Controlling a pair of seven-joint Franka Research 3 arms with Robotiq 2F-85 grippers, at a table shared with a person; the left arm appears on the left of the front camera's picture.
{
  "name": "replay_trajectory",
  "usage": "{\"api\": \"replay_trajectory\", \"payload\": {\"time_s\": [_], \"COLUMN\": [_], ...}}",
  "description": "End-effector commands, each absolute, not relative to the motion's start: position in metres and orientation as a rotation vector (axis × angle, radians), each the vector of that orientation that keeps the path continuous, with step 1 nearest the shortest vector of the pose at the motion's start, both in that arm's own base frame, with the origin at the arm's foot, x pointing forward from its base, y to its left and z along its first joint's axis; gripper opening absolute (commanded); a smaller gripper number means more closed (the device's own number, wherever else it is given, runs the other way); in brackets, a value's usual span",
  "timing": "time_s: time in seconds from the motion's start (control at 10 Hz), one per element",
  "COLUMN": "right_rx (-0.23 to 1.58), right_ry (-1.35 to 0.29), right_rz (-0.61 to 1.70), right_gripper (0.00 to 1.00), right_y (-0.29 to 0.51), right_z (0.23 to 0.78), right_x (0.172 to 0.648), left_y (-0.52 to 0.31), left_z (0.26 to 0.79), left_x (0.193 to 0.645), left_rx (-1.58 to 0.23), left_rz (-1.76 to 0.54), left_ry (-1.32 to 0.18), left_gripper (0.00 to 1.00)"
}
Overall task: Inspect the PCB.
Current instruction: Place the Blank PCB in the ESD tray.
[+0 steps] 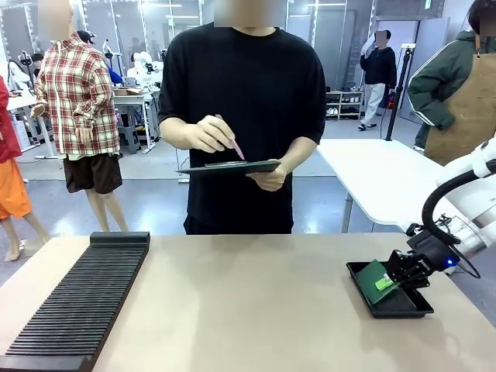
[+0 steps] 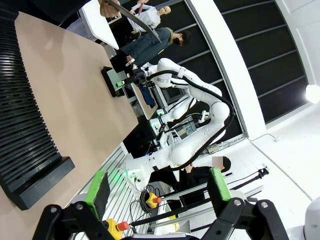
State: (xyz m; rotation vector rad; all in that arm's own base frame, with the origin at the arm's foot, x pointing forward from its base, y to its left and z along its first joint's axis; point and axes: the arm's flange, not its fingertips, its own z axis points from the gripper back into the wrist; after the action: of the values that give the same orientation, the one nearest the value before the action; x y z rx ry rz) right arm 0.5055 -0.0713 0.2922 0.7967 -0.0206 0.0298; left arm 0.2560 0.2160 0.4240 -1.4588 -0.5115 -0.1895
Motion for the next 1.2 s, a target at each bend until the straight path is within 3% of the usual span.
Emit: {"api": "replay_trajectory", "payload": {"time_s": [0.0,0.3,0.4,1.1], "right_rx": [0.760,0.671,0.653,0.485], "right_ry": [-0.038,-0.075,-0.080,-0.080], "right_rz": [-0.029,-0.092,-0.111,-0.197], "right_gripper": [0.44,0.94,1.00,1.00], "right_y": [-0.063,-0.051,-0.046,-0.031], "right_z": [0.292,0.298,0.304,0.356], "right_x": [0.503,0.489,0.485,0.459], "left_y": [0.215,0.215,0.215,0.215], "left_z": [0.427,0.427,0.427,0.427], "left_x": [0.254,0.254,0.254,0.254], "left_rx": [-1.448,-1.448,-1.448,-1.448], "left_rz": [-0.188,-0.188,-0.188,-0.188], "left_ry": [-0.507,-0.507,-0.507,-0.507], "left_gripper": [1.00,1.00,1.00,1.00]}}
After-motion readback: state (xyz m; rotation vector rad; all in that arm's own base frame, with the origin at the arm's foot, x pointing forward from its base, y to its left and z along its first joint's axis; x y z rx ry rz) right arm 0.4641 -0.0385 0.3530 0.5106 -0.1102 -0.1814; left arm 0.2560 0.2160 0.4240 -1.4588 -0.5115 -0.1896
